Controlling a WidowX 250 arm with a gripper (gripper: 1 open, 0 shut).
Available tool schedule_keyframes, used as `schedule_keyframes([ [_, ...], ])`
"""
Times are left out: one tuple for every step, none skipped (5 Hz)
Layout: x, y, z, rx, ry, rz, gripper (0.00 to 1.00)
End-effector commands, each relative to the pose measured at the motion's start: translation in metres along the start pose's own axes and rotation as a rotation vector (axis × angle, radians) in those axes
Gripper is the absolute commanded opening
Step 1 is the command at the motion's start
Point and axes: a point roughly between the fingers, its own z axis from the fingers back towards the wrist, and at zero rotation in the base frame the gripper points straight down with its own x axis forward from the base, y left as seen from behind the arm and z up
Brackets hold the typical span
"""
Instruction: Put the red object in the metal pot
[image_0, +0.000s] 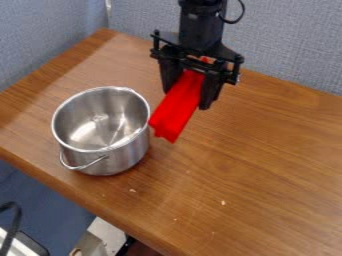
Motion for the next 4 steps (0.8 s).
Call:
schedule_keyframes([
  [0.028, 0.001, 0.003, -0.007, -0.069, 0.086, 0.0],
  [0.049, -0.008, -0.015, 0.004, -0.063, 0.136, 0.0],
  [0.053, -0.003, -0.017, -0.005, -0.083, 0.25, 0.0],
  [0.06, 0.012, -0.005, -0.041, -0.113, 0.292, 0.0],
])
